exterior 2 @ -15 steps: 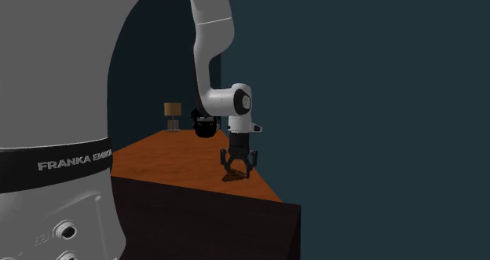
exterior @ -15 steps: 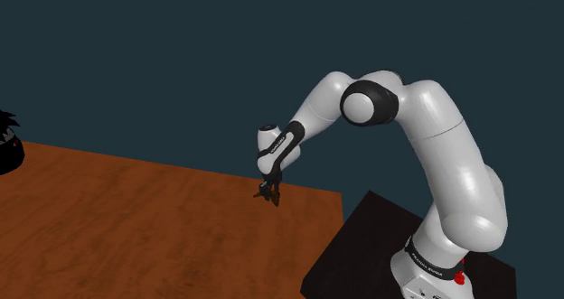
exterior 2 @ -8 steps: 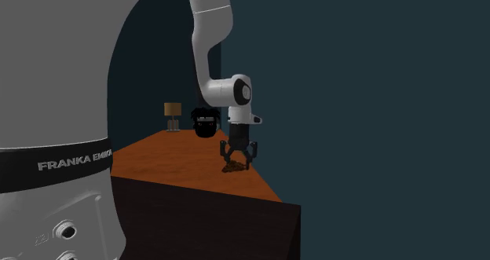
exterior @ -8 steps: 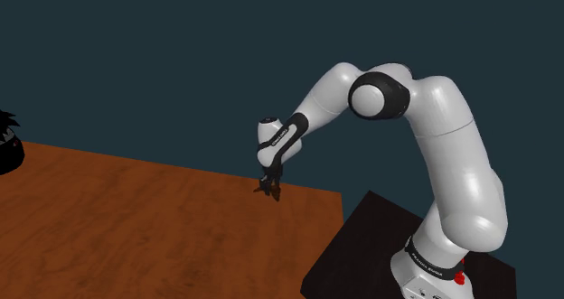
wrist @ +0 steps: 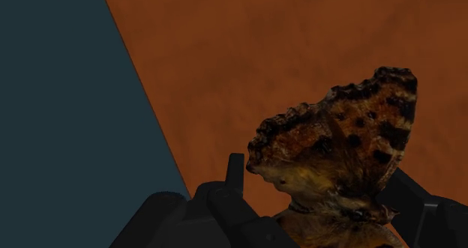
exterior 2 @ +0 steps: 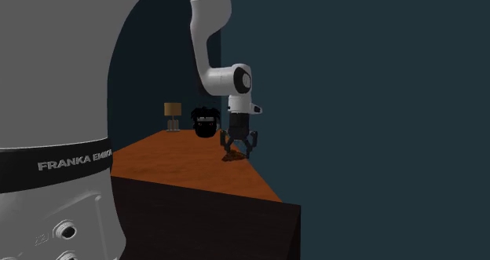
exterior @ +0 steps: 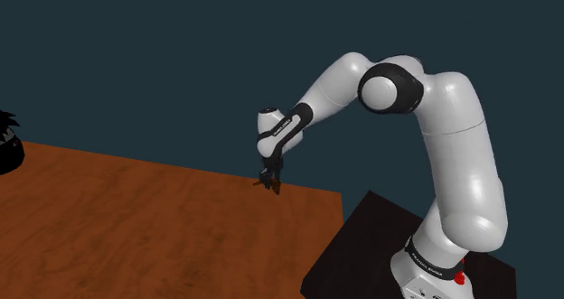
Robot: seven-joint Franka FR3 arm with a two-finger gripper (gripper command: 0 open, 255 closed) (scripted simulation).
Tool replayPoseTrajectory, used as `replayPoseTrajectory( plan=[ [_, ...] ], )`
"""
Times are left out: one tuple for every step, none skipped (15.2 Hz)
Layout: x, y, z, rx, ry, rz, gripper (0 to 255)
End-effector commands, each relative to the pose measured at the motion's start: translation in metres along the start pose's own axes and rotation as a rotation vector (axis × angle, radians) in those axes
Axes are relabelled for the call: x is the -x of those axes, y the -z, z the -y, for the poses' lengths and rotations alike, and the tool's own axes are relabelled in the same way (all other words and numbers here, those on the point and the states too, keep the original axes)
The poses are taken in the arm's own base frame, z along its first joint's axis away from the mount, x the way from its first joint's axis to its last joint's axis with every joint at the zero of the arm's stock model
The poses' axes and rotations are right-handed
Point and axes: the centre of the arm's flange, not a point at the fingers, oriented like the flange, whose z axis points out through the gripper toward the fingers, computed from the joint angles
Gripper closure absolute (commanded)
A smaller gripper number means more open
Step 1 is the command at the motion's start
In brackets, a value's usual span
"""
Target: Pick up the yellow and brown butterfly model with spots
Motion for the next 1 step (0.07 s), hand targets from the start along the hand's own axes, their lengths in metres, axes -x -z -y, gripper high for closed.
replayPoseTrajectory(
  plan=[
    [0.0013,0.0036,-0.0001,0.0,0.0,0.0,255]
  ],
)
